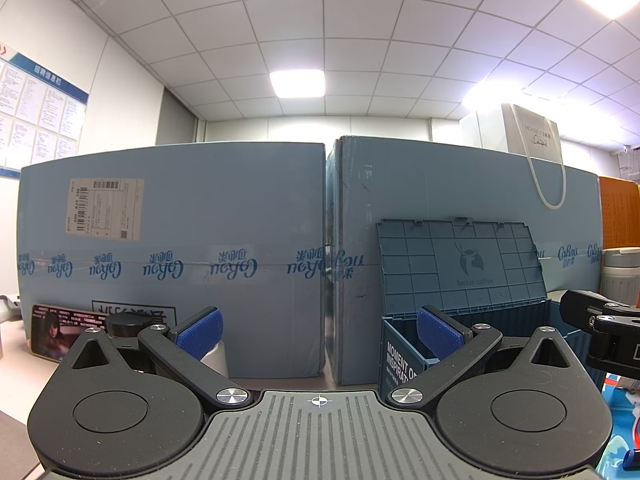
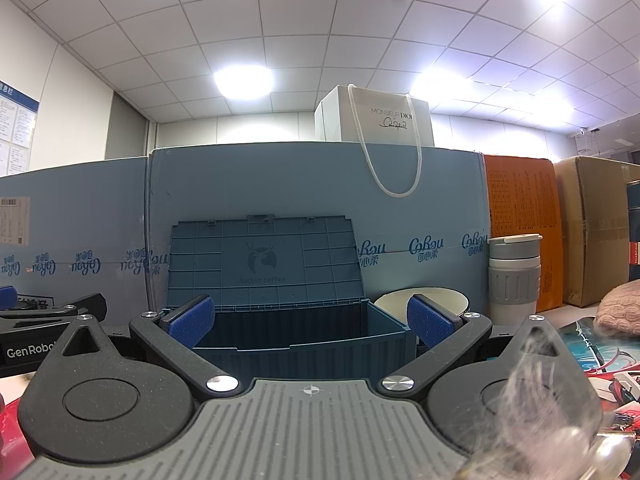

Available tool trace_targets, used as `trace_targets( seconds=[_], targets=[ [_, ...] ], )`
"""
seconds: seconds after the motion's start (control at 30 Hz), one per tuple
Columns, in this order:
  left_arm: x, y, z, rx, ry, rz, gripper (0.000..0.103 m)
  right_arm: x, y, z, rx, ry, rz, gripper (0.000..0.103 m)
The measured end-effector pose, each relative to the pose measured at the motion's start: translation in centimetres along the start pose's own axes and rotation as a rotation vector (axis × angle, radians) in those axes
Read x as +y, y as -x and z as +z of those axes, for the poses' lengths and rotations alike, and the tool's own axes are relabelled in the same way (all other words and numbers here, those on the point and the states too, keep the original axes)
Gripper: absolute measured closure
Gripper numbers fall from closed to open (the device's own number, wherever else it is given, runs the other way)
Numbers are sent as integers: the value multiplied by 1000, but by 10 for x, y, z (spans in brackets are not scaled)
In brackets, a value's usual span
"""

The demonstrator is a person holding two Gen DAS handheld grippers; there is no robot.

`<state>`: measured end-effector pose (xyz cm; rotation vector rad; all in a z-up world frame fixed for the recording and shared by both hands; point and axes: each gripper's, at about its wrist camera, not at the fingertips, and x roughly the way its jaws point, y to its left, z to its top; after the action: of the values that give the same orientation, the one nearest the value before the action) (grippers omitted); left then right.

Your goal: Organize rigid objects

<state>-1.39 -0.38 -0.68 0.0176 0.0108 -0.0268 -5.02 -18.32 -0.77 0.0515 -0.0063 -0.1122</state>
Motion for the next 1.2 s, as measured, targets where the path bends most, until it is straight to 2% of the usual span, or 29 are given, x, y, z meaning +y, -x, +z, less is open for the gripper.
trace_targets(
  seconds=[1.2],
  targets=[
    [0,0,0,1,-1,-1,0,0,-1,-1,0,-7,14,0]
  ],
)
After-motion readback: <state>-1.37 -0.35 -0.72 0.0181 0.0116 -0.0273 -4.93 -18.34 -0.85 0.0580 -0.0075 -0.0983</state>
